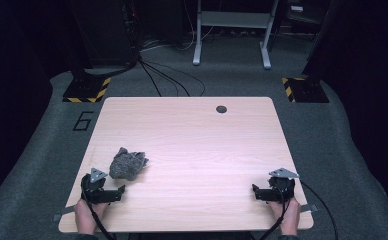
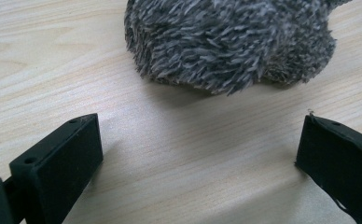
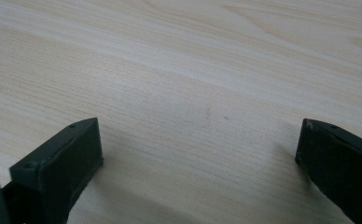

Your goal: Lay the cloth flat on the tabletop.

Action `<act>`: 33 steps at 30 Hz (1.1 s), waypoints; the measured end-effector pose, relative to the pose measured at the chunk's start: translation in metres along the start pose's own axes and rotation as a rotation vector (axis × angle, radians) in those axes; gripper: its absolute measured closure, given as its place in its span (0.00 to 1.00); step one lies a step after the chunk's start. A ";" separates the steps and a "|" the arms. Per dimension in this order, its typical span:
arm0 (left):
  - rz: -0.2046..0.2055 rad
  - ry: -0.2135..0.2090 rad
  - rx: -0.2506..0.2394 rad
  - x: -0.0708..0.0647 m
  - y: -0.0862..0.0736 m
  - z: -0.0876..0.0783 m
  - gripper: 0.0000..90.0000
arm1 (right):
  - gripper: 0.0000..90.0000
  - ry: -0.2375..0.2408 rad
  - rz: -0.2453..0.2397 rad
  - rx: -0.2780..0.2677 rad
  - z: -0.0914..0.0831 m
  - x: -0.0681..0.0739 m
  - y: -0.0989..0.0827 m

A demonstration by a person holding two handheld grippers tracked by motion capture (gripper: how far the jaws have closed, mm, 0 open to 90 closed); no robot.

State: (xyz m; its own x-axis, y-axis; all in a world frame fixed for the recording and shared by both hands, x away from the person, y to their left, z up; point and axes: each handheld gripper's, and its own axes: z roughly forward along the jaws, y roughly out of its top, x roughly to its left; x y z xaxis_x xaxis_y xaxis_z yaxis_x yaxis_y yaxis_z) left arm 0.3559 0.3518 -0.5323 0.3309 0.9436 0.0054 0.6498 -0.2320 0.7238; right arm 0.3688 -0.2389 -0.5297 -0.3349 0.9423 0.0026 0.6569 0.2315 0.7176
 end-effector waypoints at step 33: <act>-0.001 -0.074 -0.037 -0.003 0.010 -0.019 0.00 | 0.00 -0.012 0.019 -0.004 0.000 0.000 -0.001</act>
State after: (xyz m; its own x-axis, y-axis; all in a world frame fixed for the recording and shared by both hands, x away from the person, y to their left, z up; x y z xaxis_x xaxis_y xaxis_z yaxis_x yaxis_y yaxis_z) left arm 0.3485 0.3515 -0.5118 0.3811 0.9234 -0.0456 0.6247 -0.2208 0.7490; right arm 0.3683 -0.2389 -0.5300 -0.3145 0.9492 0.0080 0.6604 0.2127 0.7202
